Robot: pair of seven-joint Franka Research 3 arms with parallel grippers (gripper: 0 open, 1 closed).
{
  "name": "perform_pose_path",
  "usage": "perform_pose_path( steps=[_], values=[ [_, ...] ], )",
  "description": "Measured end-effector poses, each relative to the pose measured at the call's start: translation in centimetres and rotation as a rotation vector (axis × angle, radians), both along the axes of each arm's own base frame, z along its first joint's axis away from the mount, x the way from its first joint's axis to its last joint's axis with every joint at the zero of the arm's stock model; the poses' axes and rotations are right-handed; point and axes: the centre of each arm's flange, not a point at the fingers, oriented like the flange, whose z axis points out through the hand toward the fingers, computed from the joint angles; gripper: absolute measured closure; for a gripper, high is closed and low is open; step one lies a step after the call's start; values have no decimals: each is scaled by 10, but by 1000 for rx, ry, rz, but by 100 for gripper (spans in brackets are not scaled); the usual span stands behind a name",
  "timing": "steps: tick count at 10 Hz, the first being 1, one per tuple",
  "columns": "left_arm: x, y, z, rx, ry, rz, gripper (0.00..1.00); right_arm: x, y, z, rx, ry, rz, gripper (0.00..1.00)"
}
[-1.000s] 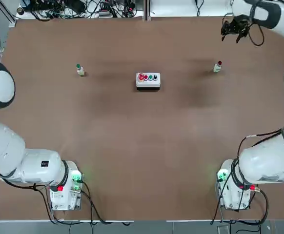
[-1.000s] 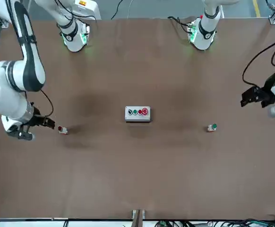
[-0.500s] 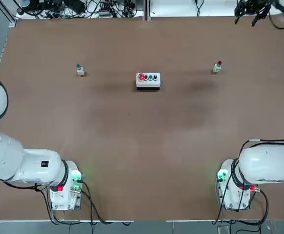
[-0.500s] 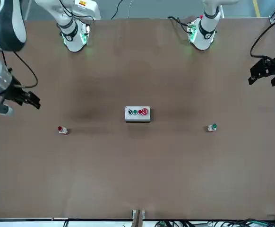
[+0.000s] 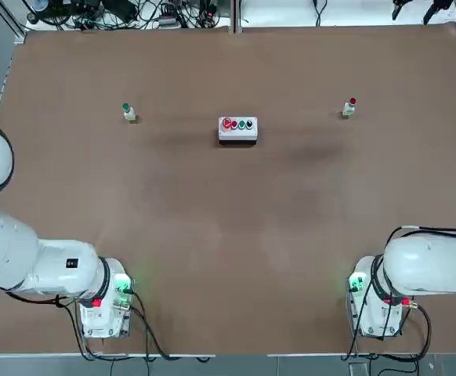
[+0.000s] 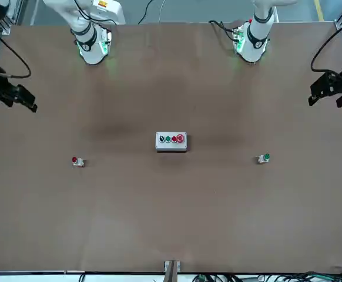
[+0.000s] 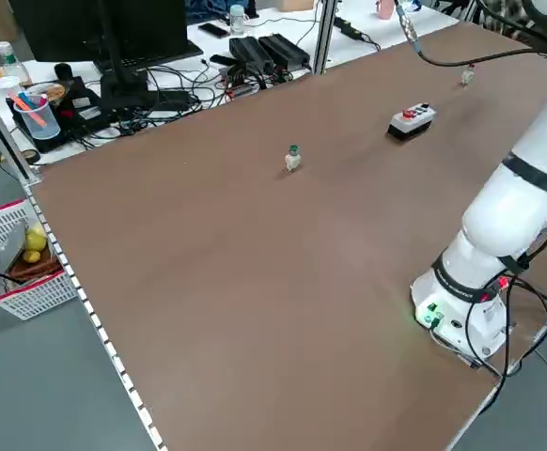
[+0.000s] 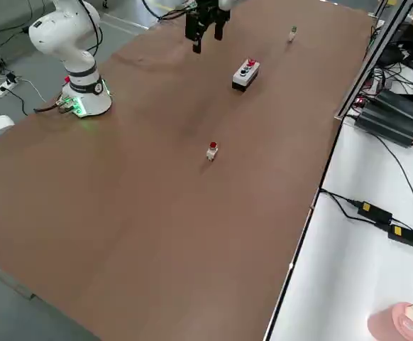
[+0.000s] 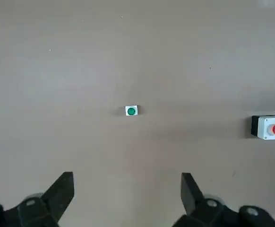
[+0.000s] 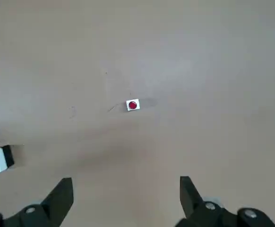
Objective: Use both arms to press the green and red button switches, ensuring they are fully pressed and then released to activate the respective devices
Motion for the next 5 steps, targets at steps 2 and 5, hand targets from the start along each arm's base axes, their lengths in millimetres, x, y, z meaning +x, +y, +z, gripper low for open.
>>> perform_pose_path(
  steps=[2,5],
  values=[
    [1,0,-1,0,2,1,0,0,2,6,16,-7,-2,0],
    [1,0,-1,0,2,0,0,-1,3,8,24,-10,-2,0]
  ],
)
